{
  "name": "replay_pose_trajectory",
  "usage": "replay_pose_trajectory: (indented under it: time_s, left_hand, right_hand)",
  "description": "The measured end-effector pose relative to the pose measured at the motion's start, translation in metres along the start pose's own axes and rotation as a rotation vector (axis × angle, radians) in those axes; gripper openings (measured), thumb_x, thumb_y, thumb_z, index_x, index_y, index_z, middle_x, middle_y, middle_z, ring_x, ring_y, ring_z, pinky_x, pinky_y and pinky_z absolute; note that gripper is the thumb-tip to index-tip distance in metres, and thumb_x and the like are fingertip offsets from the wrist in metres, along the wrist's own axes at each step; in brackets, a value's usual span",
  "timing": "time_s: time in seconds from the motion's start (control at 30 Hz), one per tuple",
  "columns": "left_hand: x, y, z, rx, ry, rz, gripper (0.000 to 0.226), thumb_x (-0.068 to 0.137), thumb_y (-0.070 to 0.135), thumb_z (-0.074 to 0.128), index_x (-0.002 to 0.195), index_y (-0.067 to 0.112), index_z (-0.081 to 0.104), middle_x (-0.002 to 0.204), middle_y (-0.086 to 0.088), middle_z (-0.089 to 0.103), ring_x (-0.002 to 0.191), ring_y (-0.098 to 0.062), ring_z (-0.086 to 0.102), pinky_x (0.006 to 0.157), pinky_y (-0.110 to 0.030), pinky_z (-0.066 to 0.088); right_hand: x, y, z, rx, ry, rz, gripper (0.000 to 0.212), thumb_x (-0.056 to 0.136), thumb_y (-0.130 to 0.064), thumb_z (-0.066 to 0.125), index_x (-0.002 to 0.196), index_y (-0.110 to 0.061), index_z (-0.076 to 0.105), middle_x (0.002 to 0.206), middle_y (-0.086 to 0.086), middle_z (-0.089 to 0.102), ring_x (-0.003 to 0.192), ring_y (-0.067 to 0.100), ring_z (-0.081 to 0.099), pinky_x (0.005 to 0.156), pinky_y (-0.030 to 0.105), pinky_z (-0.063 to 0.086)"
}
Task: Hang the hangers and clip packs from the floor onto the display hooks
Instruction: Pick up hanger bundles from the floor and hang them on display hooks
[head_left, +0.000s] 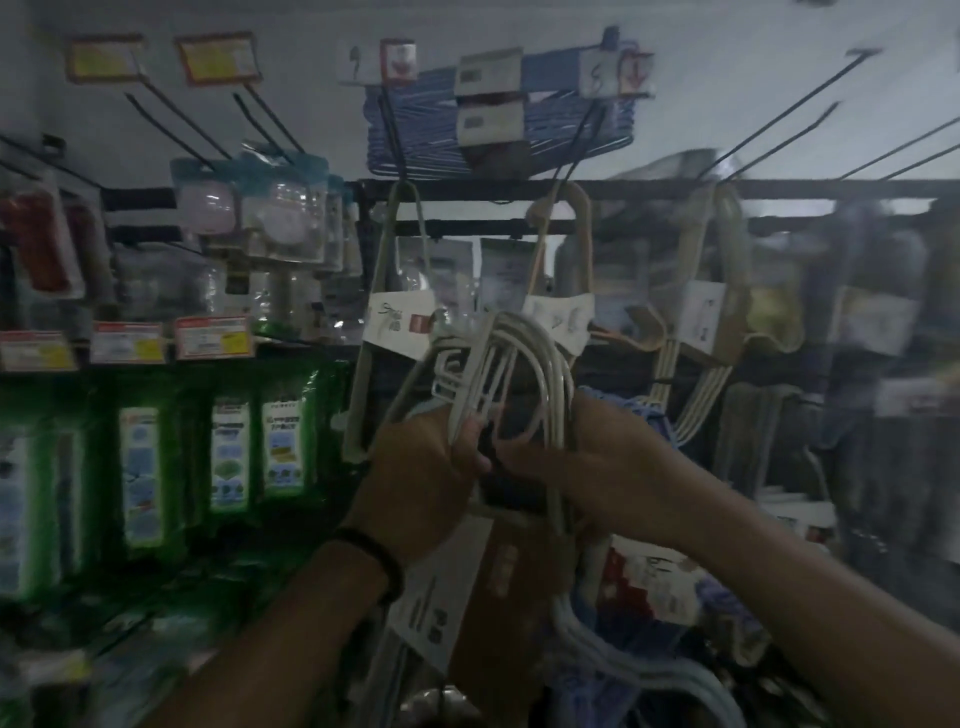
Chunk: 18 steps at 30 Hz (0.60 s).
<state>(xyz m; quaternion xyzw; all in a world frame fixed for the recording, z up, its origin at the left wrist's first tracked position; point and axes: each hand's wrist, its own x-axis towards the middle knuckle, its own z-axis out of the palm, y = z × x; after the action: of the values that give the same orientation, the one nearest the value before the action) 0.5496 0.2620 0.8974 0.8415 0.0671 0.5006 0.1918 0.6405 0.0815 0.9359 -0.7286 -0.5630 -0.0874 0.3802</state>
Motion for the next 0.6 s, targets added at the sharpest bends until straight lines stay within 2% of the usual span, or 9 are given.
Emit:
replay_pose_trajectory:
  time_s: [0.1,0.17,0.23,0.3,0.33,0.4,0.47,0.5,0.6]
  left_hand:
    - [0.018,0.026,0.029,-0.051,0.007,-0.009,0.026,0.103,0.034,0.054,0.088,0.020,0.071,0.068,0.013,0.063,0.065,0.002,0.061,0.066,-0.026,0.052]
    - [0.027,0.047,0.045,-0.148,-0.059,-0.002,0.018,0.102,0.029,0.062,0.107,0.017,0.074,0.079,0.008,0.071,0.077,-0.005,0.070,0.069,-0.027,0.056]
    - [0.039,0.068,0.058,-0.040,-0.061,0.039,0.013,0.098,0.025,0.068,0.093,0.014,0.072,0.075,0.006,0.065,0.074,-0.018,0.069,0.058,-0.022,0.049]
    - [0.053,0.091,0.072,0.009,-0.053,0.052,0.033,0.096,0.021,0.069,0.066,0.020,0.055,0.063,0.009,0.052,0.057,-0.010,0.057,0.045,-0.011,0.032]
    - [0.060,0.103,0.080,-0.014,-0.066,0.067,0.039,0.097,0.019,0.067,0.062,0.022,0.048,0.061,0.008,0.049,0.054,-0.008,0.051,0.041,-0.013,0.032]
    - [0.076,0.127,0.094,-0.035,-0.089,0.070,0.038,0.101,0.019,0.062,0.066,0.019,0.048,0.065,0.004,0.049,0.056,-0.012,0.049,0.042,-0.013,0.035]
    - [0.090,0.150,0.109,-0.009,-0.113,0.084,0.033,0.103,0.020,0.057,0.072,0.015,0.051,0.070,0.001,0.051,0.063,-0.016,0.052,0.047,-0.012,0.036]
    - [0.098,0.161,0.117,-0.010,-0.130,0.084,0.032,0.104,0.020,0.055,0.073,0.013,0.052,0.072,0.000,0.053,0.065,-0.018,0.055,0.050,-0.019,0.041]
    - [0.125,0.193,0.136,-0.021,-0.145,0.055,0.036,0.105,0.023,0.054,0.071,0.013,0.053,0.073,-0.003,0.058,0.064,-0.017,0.058,0.051,-0.026,0.042]
  right_hand:
    - [0.003,0.012,-0.024,-0.426,0.089,0.181,0.028,0.099,-0.047,0.056,0.086,-0.023,0.063,0.085,-0.001,0.061,0.069,0.009,0.060,0.054,0.028,0.048]
    - [0.002,0.022,-0.049,-0.470,0.198,0.313,0.036,0.101,-0.046,0.056,0.080,-0.018,0.058,0.077,0.001,0.060,0.064,0.012,0.059,0.049,0.023,0.043]
    - [-0.002,0.029,-0.076,-0.508,0.282,0.349,0.036,0.103,-0.040,0.057,0.077,-0.015,0.053,0.072,-0.001,0.053,0.061,0.012,0.055,0.044,0.022,0.039]
    - [-0.003,0.037,-0.101,-0.538,0.352,0.350,0.029,0.104,-0.034,0.054,0.083,-0.014,0.054,0.074,0.000,0.050,0.072,0.021,0.061,0.056,0.026,0.041]
    - [-0.004,0.041,-0.113,-0.563,0.385,0.347,0.027,0.105,-0.032,0.051,0.086,-0.013,0.054,0.074,0.000,0.050,0.077,0.025,0.061,0.062,0.029,0.041]
    - [-0.005,0.049,-0.140,-0.576,0.423,0.377,0.026,0.106,-0.032,0.047,0.094,-0.010,0.058,0.079,0.002,0.054,0.081,0.026,0.059,0.068,0.034,0.043]
    - [-0.004,0.056,-0.168,-0.528,0.408,0.417,0.033,0.108,-0.036,0.047,0.102,-0.007,0.063,0.090,0.008,0.063,0.086,0.026,0.066,0.073,0.041,0.057]
    - [-0.004,0.059,-0.183,-0.531,0.382,0.432,0.037,0.108,-0.038,0.046,0.102,-0.006,0.063,0.092,0.010,0.064,0.087,0.026,0.067,0.076,0.041,0.059]
    - [0.001,0.069,-0.226,-0.637,0.355,0.421,0.039,0.109,-0.038,0.045,0.097,-0.006,0.063,0.083,0.003,0.059,0.084,0.022,0.063,0.075,0.037,0.055]
